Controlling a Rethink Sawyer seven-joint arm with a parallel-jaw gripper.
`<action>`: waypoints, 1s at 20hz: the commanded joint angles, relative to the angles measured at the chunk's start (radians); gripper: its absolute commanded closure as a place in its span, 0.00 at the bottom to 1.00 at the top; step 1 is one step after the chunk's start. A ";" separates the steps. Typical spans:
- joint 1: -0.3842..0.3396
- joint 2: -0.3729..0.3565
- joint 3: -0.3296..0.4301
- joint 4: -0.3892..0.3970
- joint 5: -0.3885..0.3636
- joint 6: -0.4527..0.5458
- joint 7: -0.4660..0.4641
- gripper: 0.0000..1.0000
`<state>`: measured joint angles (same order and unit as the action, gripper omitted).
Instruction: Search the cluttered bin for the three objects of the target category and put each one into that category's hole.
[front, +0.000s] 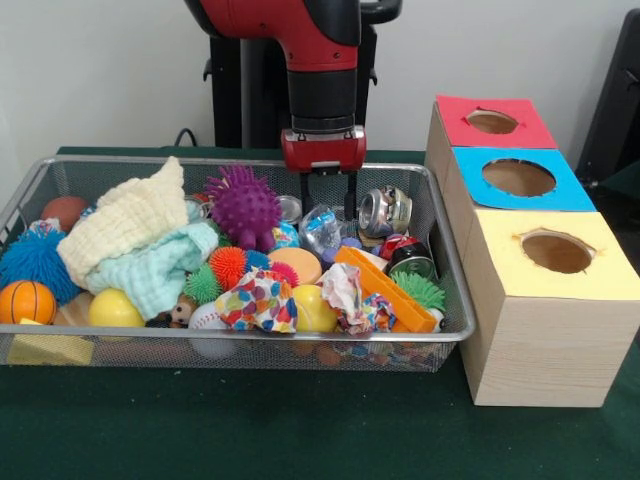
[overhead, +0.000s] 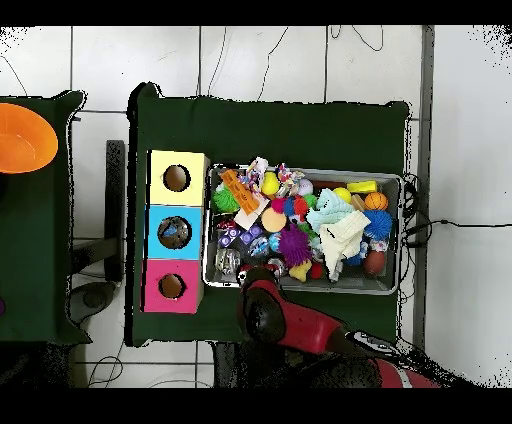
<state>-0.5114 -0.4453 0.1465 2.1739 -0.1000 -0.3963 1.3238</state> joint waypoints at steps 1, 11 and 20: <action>0.008 0.000 0.057 -0.200 0.019 -0.124 0.242 0.00; -0.021 -0.014 0.085 -0.178 0.034 -0.178 0.309 0.00; -0.024 -0.027 0.083 -0.183 0.066 -0.229 0.366 0.00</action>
<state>-0.5146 -0.4505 0.1492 2.1698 -0.1006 -0.4928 1.3888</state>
